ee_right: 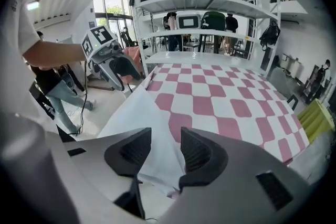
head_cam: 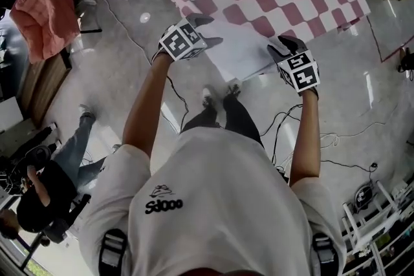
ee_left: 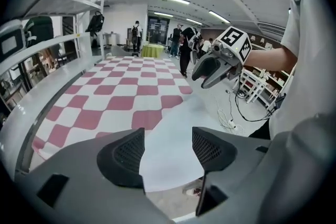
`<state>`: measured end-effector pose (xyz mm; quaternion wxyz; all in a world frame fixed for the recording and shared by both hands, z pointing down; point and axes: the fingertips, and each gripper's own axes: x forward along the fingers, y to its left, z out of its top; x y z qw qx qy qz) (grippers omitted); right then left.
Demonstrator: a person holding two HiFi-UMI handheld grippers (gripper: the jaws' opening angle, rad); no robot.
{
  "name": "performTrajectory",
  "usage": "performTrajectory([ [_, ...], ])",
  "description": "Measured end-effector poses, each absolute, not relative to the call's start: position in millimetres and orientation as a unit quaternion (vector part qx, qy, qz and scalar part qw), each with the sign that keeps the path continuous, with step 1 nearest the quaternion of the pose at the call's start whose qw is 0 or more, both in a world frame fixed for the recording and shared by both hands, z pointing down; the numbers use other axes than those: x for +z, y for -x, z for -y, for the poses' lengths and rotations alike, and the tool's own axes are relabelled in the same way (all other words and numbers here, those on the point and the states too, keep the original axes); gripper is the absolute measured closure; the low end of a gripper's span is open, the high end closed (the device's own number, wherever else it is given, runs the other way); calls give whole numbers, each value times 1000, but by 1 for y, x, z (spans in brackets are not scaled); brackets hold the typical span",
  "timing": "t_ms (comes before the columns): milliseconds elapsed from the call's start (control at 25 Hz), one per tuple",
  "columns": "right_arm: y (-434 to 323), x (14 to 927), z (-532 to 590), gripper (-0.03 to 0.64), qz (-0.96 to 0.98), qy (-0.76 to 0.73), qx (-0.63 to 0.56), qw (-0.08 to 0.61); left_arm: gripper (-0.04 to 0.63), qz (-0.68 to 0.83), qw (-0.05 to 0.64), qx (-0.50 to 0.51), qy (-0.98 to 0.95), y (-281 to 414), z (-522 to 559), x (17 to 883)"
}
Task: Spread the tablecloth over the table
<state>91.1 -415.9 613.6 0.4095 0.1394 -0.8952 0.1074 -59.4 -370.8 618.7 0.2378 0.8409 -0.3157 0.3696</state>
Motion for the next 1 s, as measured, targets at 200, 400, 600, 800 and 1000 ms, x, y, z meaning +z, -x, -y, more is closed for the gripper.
performTrajectory([
  [200,-106,656,420,394,882,-110,127,439,284,259,248,416,-836,56,386,660],
  [400,-111,686,417,330,874,-97,131,458,248,222,250,458,-823,64,389,694],
  [600,-115,704,410,336,865,-104,115,477,249,202,231,504,-807,69,384,711],
  [800,-117,705,416,381,859,-129,131,478,272,206,220,515,-802,71,386,711],
  [1000,-118,704,415,509,850,-138,142,488,359,215,215,507,-806,71,382,709],
])
